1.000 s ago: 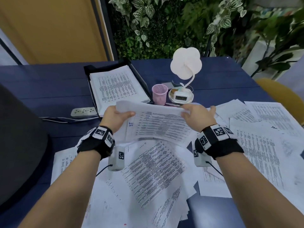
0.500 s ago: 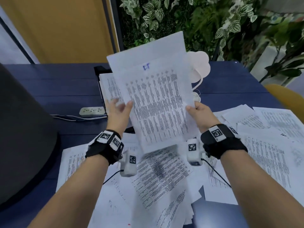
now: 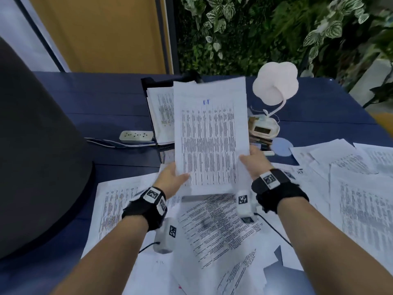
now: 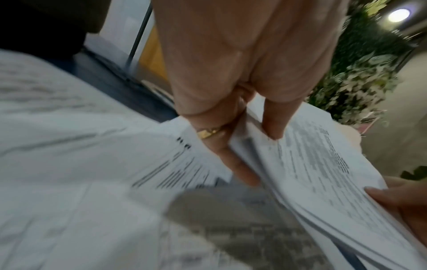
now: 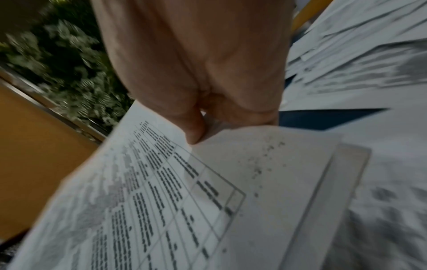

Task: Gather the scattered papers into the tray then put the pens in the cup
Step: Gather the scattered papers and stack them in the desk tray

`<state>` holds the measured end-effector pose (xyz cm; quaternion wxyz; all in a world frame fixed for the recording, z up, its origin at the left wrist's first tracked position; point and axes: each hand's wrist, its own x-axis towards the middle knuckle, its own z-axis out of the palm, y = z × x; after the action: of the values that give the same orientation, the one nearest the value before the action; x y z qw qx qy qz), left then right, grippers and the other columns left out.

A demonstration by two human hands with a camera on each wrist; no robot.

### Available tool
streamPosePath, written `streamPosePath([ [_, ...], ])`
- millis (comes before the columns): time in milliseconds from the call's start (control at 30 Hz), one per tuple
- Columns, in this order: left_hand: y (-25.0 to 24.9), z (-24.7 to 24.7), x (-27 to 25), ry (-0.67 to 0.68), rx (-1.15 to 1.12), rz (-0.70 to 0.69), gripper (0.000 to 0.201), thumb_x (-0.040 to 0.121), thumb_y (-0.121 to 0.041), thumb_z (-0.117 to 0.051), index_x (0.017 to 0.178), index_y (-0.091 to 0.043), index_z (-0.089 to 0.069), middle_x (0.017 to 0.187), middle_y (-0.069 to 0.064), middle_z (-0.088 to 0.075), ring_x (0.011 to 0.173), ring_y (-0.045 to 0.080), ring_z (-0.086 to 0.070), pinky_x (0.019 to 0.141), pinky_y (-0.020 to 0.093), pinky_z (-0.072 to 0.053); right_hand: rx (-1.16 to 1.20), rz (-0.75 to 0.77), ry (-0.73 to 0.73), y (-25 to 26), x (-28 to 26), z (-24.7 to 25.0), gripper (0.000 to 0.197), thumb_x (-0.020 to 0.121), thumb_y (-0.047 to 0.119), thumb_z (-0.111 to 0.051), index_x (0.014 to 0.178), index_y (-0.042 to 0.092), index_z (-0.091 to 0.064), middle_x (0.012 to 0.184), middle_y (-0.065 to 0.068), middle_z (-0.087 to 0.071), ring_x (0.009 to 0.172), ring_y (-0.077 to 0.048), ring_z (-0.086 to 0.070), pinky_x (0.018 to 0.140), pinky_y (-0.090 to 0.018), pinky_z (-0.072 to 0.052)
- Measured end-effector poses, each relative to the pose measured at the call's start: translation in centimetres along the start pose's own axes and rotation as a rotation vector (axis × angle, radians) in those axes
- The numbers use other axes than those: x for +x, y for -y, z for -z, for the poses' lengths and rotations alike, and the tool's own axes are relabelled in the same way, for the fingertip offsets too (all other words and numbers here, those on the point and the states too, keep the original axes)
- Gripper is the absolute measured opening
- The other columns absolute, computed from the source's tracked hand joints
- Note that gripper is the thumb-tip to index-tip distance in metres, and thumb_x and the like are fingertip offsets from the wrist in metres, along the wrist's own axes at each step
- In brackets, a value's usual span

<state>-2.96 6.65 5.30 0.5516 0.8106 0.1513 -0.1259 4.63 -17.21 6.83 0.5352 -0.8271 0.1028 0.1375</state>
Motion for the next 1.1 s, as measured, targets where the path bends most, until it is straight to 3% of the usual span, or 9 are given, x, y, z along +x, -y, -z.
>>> streamPosePath([
  [100,2.7,-1.3,-0.8,0.049,0.046,0.099,0.044,0.09,-0.033,-0.06,0.128,-0.017,-0.044,0.132,0.003,-0.054,0.115,0.023,-0.055,0.101,0.044,-0.044,-0.127,-0.108,0.07,-3.2,-1.4,-0.6,0.037,0.091,0.005,-0.043,0.127,0.007,-0.051,0.123,-0.017,-0.058,0.108,-0.032,-0.058,0.077,-0.025,-0.043],
  [200,4.1,-2.8,-1.9,0.037,0.059,0.158,0.052,0.095,-0.033,-0.053,0.138,-0.01,-0.035,0.136,0.008,-0.046,0.123,0.029,-0.048,0.1,0.04,-0.043,-0.219,-0.197,0.13,-5.9,-2.8,-1.2,0.037,0.093,0.003,-0.041,0.129,0.005,-0.046,0.126,-0.016,-0.054,0.112,-0.03,-0.055,0.065,-0.023,-0.039],
  [333,5.7,-4.2,-2.9,0.041,0.055,0.219,0.056,0.097,-0.026,-0.052,0.143,-0.005,-0.029,0.146,0.013,-0.038,0.128,0.028,-0.043,0.103,0.038,-0.04,-0.311,-0.237,0.173,-9.3,-3.2,-1.8,0.039,0.089,0.002,-0.042,0.128,0.001,-0.048,0.127,-0.018,-0.055,0.114,-0.03,-0.053,0.083,-0.025,-0.041],
  [500,6.6,-4.5,-3.2,0.073,0.113,0.222,0.048,0.097,-0.024,-0.052,0.136,-0.003,-0.035,0.137,0.015,-0.045,0.103,0.019,-0.045,0.086,0.031,-0.043,-0.342,-0.255,0.188,-10.7,-3.6,-2.0,0.04,0.09,0.001,-0.041,0.13,0.002,-0.046,0.128,-0.018,-0.054,0.115,-0.029,-0.052,0.087,-0.026,-0.04],
  [667,6.4,-3.4,-2.8,0.012,-0.027,0.225,0.048,0.096,-0.021,-0.054,0.139,-0.009,-0.035,0.131,0.002,-0.047,0.112,0.021,-0.049,0.099,0.038,-0.044,-0.309,-0.208,0.182,-9.3,-3.0,-2.3,0.037,0.09,0.006,-0.045,0.127,0.004,-0.049,0.125,-0.014,-0.056,0.112,-0.03,-0.055,0.087,-0.029,-0.043],
  [800,7.1,-1.7,-0.8,-0.031,-0.081,0.216,0.06,0.089,-0.033,-0.059,0.141,-0.016,-0.033,0.145,0.006,-0.043,0.128,0.027,-0.046,0.105,0.049,-0.04,-0.214,-0.175,0.148,-7.4,-1.5,-3.0,0.028,0.091,0.012,-0.051,0.118,0.004,-0.056,0.118,-0.015,-0.061,0.106,-0.031,-0.058,0.088,-0.034,-0.046],
  [933,6.3,-0.4,0.9,-0.1,-0.098,0.199,0.053,0.095,-0.024,-0.054,0.142,-0.014,-0.031,0.149,0.008,-0.036,0.135,0.028,-0.037,0.109,0.046,-0.034,-0.209,-0.264,0.278,-6.7,-0.4,-3.7,0.041,0.088,0.014,-0.06,0.127,0.01,-0.048,0.124,-0.012,-0.058,0.11,-0.031,-0.057,0.099,-0.045,-0.046],
  [1033,5.8,0.5,2.7,-0.167,-0.069,0.174,0.058,0.097,-0.024,-0.052,0.146,-0.011,-0.025,0.152,0.009,-0.03,0.139,0.027,-0.031,0.11,0.04,-0.03,-0.243,-0.27,0.306,-6.5,0.4,-4.4,0.043,0.092,0.011,-0.055,0.133,0.01,-0.045,0.129,-0.011,-0.054,0.111,-0.032,-0.056,0.094,-0.045,-0.049],
  [1100,5.4,0.9,3.7,-0.188,-0.092,0.161,0.058,0.097,-0.029,-0.051,0.147,-0.012,-0.026,0.152,0.01,-0.03,0.137,0.028,-0.034,0.109,0.042,-0.033,-0.202,-0.238,0.26,-5.9,1.1,-4.8,0.038,0.095,0.008,-0.048,0.132,0.008,-0.044,0.129,-0.013,-0.052,0.095,-0.028,-0.057,0.071,-0.034,-0.053],
])
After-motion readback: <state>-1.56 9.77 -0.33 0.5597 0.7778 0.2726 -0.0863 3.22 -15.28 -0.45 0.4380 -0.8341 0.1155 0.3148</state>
